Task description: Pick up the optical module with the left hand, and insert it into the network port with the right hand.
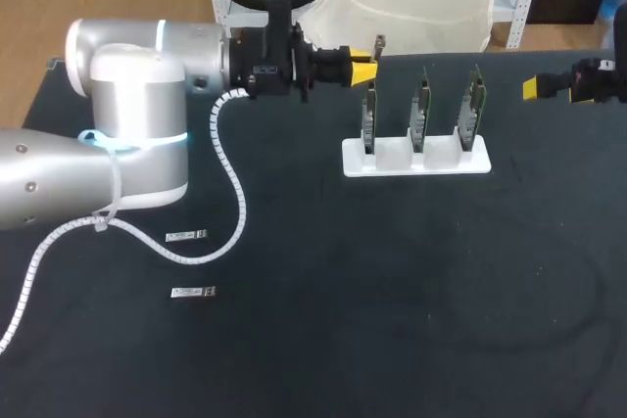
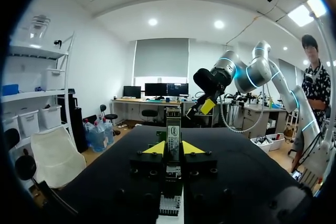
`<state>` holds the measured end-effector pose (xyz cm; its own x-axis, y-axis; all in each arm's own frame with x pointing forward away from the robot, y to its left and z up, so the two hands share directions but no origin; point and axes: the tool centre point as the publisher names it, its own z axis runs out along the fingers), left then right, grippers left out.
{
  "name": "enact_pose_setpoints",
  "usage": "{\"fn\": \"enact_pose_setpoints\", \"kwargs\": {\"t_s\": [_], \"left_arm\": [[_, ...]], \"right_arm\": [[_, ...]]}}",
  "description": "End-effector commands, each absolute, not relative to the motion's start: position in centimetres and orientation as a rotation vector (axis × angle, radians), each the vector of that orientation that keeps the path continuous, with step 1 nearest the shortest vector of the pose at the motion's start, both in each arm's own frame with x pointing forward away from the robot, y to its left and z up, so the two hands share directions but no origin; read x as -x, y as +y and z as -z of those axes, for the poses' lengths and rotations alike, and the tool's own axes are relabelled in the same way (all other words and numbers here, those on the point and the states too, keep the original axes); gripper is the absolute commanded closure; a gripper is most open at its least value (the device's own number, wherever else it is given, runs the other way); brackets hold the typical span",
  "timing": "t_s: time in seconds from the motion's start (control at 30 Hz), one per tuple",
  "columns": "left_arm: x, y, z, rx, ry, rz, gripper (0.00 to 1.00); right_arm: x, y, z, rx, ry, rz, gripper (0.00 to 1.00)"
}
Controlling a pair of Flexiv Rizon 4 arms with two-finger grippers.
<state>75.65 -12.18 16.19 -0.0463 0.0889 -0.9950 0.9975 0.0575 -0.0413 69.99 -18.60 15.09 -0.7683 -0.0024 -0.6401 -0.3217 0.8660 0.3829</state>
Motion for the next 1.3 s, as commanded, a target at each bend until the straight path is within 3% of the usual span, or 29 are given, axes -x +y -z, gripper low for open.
{"fn": "enact_pose_setpoints", "kwargs": {"t_s": [0.03, 0.33, 0.6, 0.87, 1.3], "left_arm": [[-75.2, -12.2, -16.2, -1.197, 1.338, 1.136, 1.00], [-75.2, -12.2, -16.2, -1.197, 1.338, 1.136, 1.00], [-75.2, -12.2, -16.2, -1.197, 1.338, 1.136, 1.00], [-75.2, -12.2, -16.2, -1.197, 1.338, 1.136, 1.00], [-75.2, -12.2, -16.2, -1.197, 1.338, 1.136, 1.00]], "right_arm": [[-69.9, -18.5, -15.1, 0.230, 2.378, -0.632, 0.00], [-69.9, -18.5, -15.1, 0.230, 2.378, -0.632, 0.00], [-72.7, -17.7, -18.4, 0.630, 2.245, -0.732, 0.00], [-74.6, -14.5, -20.6, 1.181, 2.035, -0.902, 0.00], [-74.4, -7.5, -20.1, 1.657, 1.776, -1.181, 0.00]]}}
